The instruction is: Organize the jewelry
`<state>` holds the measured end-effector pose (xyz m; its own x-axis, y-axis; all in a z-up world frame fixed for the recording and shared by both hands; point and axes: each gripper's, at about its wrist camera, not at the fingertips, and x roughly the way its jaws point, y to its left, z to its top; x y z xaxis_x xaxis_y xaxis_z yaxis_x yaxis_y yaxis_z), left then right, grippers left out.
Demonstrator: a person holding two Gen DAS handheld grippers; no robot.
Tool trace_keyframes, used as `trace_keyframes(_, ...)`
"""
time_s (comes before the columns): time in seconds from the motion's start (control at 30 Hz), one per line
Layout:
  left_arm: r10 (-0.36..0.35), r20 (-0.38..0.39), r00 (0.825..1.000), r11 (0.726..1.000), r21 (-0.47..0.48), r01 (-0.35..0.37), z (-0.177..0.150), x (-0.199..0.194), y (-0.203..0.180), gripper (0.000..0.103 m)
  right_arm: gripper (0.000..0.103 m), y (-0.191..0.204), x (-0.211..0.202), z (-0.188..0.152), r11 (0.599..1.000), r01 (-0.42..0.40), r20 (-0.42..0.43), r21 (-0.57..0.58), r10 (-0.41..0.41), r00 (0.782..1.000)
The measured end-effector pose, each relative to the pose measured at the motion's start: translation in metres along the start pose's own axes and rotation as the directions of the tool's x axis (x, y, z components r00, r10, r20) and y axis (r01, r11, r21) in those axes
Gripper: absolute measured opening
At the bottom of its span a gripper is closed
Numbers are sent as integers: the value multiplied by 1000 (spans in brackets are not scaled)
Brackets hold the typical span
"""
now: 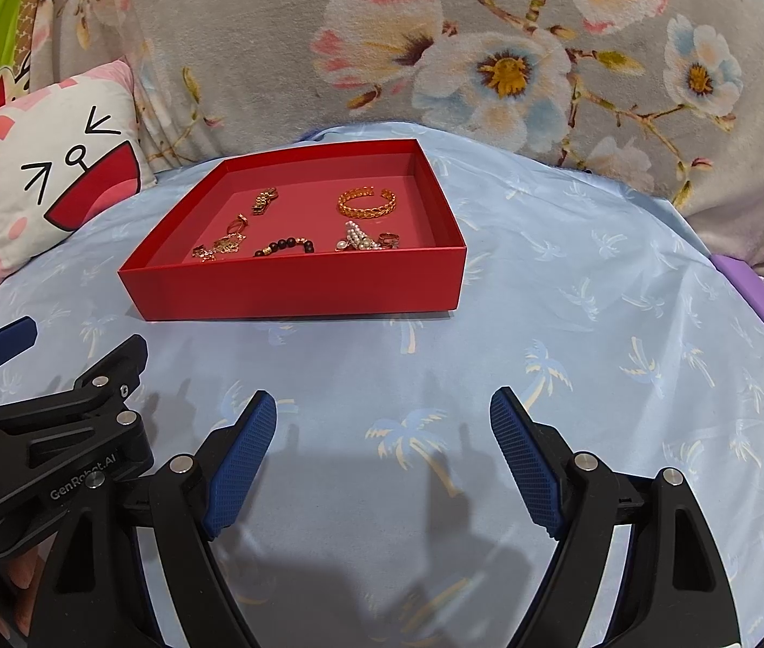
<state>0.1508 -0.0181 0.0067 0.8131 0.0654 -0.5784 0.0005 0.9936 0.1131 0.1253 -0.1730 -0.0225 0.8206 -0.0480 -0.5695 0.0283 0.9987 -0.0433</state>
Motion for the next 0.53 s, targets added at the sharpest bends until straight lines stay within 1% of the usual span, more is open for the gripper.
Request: trace_keyframes(0.53,2,-10,1000,1000,7,-2,0,2,-2,93,79,0,0,0,1000,1,0,0,-1,1000)
